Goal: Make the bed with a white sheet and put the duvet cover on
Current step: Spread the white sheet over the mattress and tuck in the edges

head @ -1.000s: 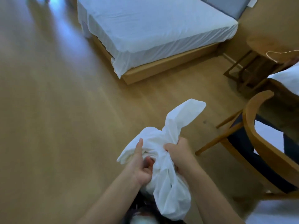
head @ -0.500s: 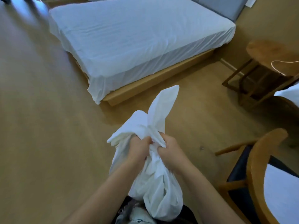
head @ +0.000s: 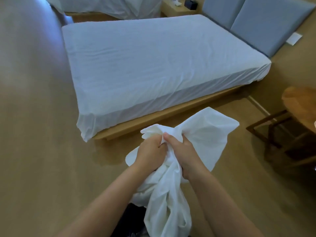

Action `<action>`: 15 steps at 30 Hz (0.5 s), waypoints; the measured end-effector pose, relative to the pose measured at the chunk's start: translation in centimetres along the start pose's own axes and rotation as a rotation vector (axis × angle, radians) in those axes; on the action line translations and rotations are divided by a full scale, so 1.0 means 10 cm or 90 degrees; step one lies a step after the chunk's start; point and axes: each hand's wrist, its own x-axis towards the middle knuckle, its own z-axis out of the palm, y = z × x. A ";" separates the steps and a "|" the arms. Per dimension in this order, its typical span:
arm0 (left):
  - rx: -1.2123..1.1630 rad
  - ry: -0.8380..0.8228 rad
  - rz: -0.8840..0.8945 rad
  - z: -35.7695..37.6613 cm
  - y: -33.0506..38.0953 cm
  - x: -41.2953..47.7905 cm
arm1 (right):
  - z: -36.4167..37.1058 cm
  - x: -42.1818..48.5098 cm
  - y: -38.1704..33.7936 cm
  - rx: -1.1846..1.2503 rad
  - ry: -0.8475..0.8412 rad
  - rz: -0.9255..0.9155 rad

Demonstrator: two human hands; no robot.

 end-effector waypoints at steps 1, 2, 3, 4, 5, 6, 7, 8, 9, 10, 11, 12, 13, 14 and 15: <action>0.002 -0.006 0.014 0.03 0.10 0.27 | -0.10 0.22 -0.15 -0.008 0.013 -0.017; 0.004 -0.009 0.028 0.06 0.21 0.55 | -0.19 0.45 -0.31 -0.011 0.024 -0.036; 0.009 -0.011 0.041 0.08 0.33 0.84 | -0.28 0.69 -0.48 -0.013 0.034 -0.053; 0.017 -0.014 0.055 0.09 0.43 1.12 | -0.36 0.92 -0.66 -0.016 0.042 -0.067; 0.022 -0.013 0.067 0.09 0.55 1.42 | -0.44 1.15 -0.85 -0.020 0.048 -0.079; 0.026 -0.008 0.076 0.08 0.66 1.71 | -0.50 1.39 -1.05 -0.022 0.052 -0.088; 0.028 -0.003 0.083 0.07 0.78 1.99 | -0.56 1.61 -1.26 -0.024 0.051 -0.094; 0.029 0.005 0.090 0.04 0.91 2.25 | -0.61 1.80 -1.48 -0.022 0.046 -0.100; 0.033 0.016 0.101 0.00 1.04 2.51 | -0.65 2.01 -1.70 -0.017 0.042 -0.111; 0.045 0.033 0.117 -0.06 1.18 2.77 | -0.69 2.21 -1.91 -0.013 0.039 -0.125; 0.058 0.057 0.135 -0.11 1.31 3.02 | -0.73 2.42 -2.13 -0.012 0.033 -0.140; 0.069 0.085 0.154 -0.17 1.42 3.27 | -0.77 2.61 -2.34 -0.016 0.025 -0.155; 0.077 0.113 0.174 -0.23 1.54 3.52 | -0.79 2.80 -2.55 -0.025 0.012 -0.171; 0.083 0.137 0.191 -0.29 1.65 3.76 | -0.82 3.00 -2.76 -0.037 -0.003 -0.187; 0.091 0.158 0.199 -0.36 1.76 4.00 | -0.83 3.20 -2.96 -0.053 -0.018 -0.206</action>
